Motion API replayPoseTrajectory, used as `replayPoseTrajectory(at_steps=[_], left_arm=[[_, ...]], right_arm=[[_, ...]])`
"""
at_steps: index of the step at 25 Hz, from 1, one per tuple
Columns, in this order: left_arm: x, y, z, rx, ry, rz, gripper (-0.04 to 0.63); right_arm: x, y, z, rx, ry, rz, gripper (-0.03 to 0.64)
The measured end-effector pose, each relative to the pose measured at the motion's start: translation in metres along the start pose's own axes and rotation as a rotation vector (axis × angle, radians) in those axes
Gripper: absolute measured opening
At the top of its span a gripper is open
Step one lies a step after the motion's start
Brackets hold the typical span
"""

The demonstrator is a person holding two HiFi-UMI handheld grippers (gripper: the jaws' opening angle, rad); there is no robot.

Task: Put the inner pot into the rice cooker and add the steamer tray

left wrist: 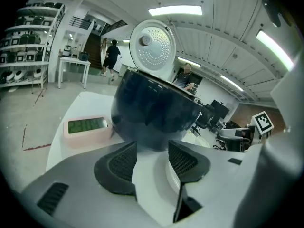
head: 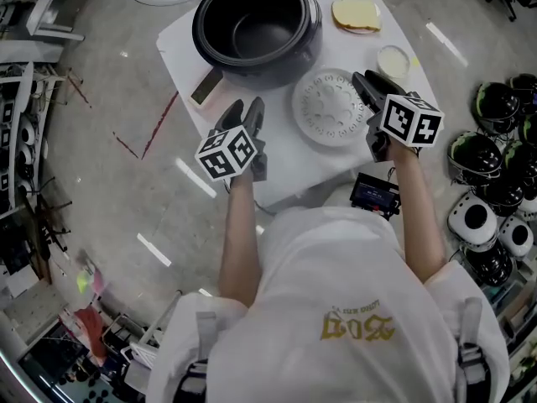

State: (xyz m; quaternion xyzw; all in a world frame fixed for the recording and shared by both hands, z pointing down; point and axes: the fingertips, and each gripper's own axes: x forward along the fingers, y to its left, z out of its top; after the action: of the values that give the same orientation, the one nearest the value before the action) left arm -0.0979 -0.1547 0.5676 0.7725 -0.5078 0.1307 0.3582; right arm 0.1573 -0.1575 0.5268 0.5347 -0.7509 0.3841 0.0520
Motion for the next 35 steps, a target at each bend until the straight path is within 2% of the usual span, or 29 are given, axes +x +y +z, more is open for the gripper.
replayPoseTrajectory(at_steps=[6, 10, 17, 24, 29, 31, 35], left_arm=[[0.023, -0.012, -0.047, -0.048, 0.112, -0.062, 0.227], [0.037, -0.027, -0.067, -0.042, 0.172, -0.100, 0.227], [0.061, -0.044, -0.091, -0.069, 0.255, -0.149, 0.229], [0.073, -0.047, -0.105, -0.063, 0.282, -0.147, 0.185], [0.079, -0.052, -0.112, -0.100, 0.294, -0.181, 0.153], [0.080, -0.056, -0.113, -0.111, 0.296, -0.203, 0.110], [0.078, -0.057, -0.112, -0.082, 0.299, -0.193, 0.097]], right_arm=[[-0.008, -0.036, -0.040, -0.009, 0.075, -0.065, 0.172], [-0.012, -0.067, -0.069, -0.028, 0.149, -0.124, 0.173], [-0.004, -0.088, -0.097, -0.030, 0.196, -0.136, 0.178], [0.003, -0.094, -0.123, -0.013, 0.246, -0.133, 0.169], [0.008, -0.094, -0.133, 0.020, 0.260, -0.117, 0.138], [0.009, -0.092, -0.133, 0.030, 0.258, -0.114, 0.104], [0.006, -0.088, -0.131, 0.017, 0.256, -0.122, 0.097]])
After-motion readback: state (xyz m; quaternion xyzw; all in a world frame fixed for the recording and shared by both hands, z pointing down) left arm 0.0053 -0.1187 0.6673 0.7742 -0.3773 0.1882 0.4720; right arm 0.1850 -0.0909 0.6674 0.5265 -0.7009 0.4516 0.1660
